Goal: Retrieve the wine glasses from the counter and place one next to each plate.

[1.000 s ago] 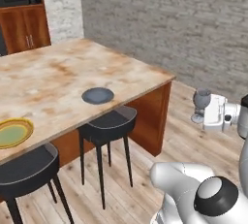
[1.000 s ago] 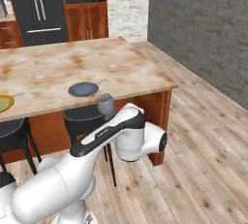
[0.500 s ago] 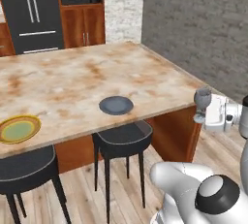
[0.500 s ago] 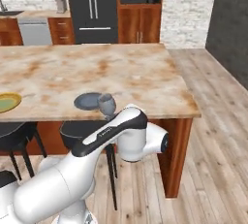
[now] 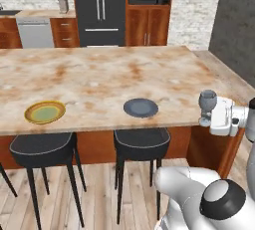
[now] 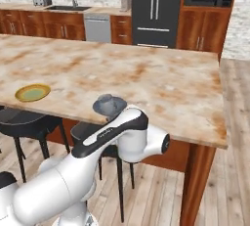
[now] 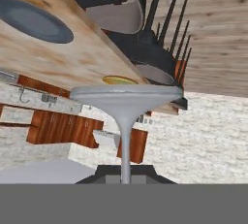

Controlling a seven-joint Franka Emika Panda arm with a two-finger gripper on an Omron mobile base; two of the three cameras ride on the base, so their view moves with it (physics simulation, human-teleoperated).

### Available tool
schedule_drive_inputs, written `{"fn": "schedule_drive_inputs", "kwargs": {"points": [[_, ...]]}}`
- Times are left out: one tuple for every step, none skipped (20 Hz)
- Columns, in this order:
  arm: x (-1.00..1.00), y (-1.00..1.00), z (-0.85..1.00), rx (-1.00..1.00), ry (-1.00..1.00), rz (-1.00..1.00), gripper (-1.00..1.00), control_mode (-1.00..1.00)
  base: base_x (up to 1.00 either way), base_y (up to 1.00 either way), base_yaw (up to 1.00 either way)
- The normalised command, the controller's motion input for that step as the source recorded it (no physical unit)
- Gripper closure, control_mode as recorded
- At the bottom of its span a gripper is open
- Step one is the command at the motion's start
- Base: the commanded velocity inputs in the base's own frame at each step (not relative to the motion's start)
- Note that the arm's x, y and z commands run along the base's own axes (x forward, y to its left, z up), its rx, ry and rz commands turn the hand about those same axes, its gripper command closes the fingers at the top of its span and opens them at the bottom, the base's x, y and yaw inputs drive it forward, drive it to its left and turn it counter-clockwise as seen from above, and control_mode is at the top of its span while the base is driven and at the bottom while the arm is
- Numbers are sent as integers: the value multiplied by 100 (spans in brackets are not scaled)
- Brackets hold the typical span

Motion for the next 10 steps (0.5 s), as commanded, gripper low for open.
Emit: {"fn": "schedule_drive_inputs", "kwargs": {"points": [[0, 0, 0, 0, 0, 0, 100, 100, 21, -69, 46], [0, 0, 0, 0, 0, 0, 100, 100, 20, -72, 45], [0, 0, 0, 0, 0, 0, 100, 100, 0, -73, 29], [0, 0, 0, 0, 0, 0, 100, 100, 0, -33, 7], [0, 0, 0, 0, 0, 0, 100, 100, 0, -9, 0], [0, 0, 0, 0, 0, 0, 100, 100, 0, -30, 0], [0, 0, 0, 0, 0, 0, 100, 100, 19, -46, 0], [0, 0, 0, 0, 0, 0, 100, 100, 49, -54, 0], [0, 0, 0, 0, 0, 0, 100, 100, 70, -63, 1], [0, 0, 0, 0, 0, 0, 100, 100, 76, -65, 3]]}}
